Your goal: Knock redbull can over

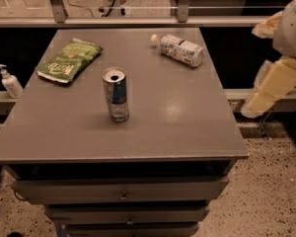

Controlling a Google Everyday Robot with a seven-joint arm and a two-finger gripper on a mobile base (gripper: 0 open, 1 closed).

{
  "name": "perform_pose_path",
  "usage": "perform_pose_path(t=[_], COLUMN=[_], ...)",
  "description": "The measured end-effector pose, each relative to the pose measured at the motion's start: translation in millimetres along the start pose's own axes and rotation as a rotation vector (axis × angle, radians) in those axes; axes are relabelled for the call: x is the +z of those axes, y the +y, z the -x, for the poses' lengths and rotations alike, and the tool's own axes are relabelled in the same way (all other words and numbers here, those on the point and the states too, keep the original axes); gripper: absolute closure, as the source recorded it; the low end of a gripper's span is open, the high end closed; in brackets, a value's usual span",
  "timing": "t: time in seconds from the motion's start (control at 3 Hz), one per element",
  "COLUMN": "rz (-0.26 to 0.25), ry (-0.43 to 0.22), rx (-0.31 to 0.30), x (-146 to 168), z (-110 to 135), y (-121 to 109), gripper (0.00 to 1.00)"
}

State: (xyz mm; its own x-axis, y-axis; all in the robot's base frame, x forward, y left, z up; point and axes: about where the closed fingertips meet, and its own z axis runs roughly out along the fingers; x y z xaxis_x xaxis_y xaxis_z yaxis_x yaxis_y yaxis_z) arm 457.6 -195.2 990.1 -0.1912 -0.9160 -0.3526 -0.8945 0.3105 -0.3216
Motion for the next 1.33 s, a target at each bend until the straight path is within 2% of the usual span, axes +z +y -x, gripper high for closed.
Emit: perform_pose_path(t=[0.33, 0.67, 1.0, 1.33], rz=[0.027, 0.073, 0.120, 0.161], ry=[-0.191, -0.413, -0.604, -0.754], rx=[0.058, 0.128, 0.175, 0.197], x=[29, 64, 88, 109], z=[27, 67, 108, 149], y=[-8, -15, -5, 13], gripper=[0.00, 0.00, 0.00, 0.00])
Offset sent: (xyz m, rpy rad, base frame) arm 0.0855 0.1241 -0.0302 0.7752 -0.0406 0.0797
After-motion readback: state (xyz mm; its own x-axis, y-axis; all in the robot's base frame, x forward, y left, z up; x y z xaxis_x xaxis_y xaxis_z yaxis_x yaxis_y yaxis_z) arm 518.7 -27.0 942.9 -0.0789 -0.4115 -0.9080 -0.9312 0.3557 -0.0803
